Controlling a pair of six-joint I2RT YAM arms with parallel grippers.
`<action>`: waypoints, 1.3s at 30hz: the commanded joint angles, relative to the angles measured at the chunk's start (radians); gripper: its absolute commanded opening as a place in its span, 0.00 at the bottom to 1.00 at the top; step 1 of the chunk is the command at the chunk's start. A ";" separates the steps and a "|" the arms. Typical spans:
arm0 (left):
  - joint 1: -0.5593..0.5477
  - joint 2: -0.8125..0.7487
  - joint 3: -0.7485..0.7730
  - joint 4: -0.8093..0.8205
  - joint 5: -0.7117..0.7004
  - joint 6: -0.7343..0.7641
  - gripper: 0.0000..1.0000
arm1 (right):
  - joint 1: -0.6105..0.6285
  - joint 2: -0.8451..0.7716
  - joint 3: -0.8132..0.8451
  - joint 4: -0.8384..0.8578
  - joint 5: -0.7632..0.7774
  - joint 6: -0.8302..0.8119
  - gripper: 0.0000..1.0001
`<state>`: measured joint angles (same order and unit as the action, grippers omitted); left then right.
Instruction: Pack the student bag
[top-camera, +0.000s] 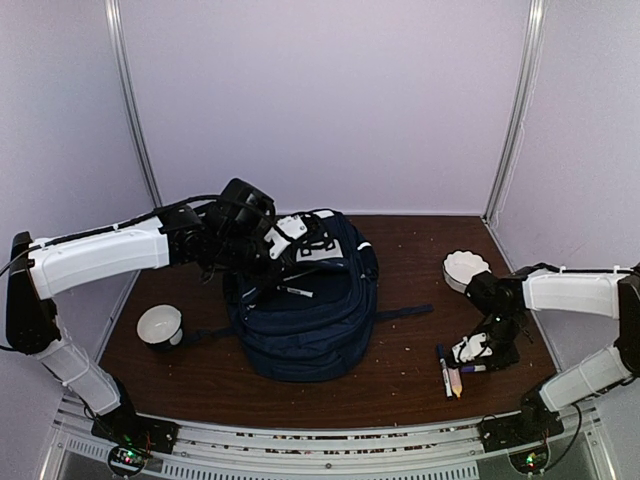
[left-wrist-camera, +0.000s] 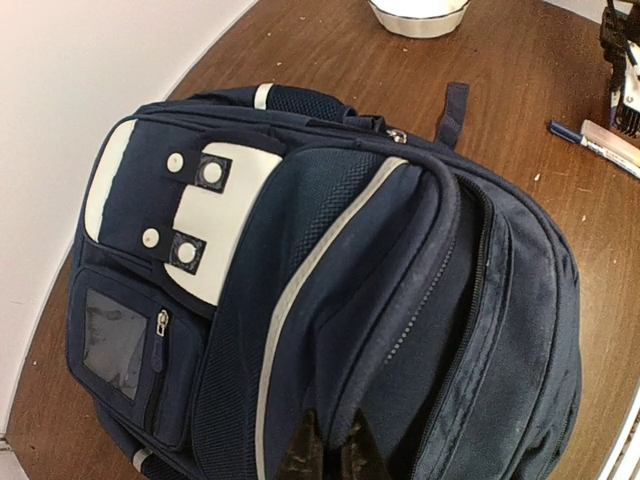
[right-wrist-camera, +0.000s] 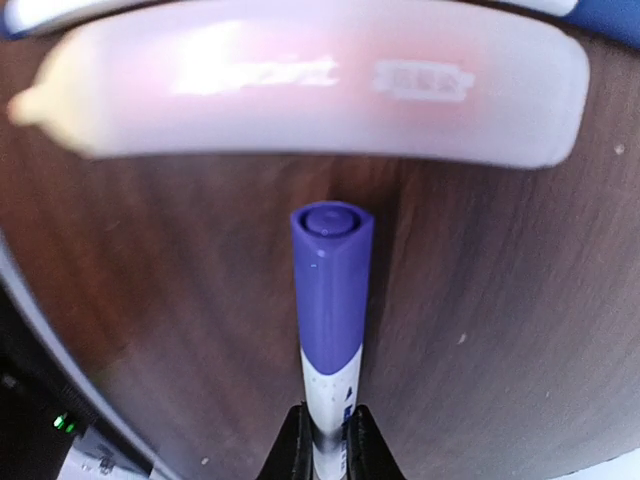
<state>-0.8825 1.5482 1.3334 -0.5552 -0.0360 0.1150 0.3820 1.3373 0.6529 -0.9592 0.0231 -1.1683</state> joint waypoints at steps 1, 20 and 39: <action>0.011 -0.005 0.036 0.053 0.015 0.004 0.00 | 0.000 -0.065 0.117 -0.146 -0.076 -0.011 0.05; 0.013 -0.007 0.037 0.055 0.040 -0.015 0.00 | 0.561 0.183 0.817 0.116 -0.052 0.331 0.05; 0.016 -0.020 0.040 0.064 0.128 -0.044 0.00 | 0.761 0.473 0.896 0.468 0.195 0.250 0.06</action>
<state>-0.8711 1.5562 1.3334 -0.5556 0.0563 0.0875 1.1328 1.7767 1.5093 -0.5953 0.1818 -0.9108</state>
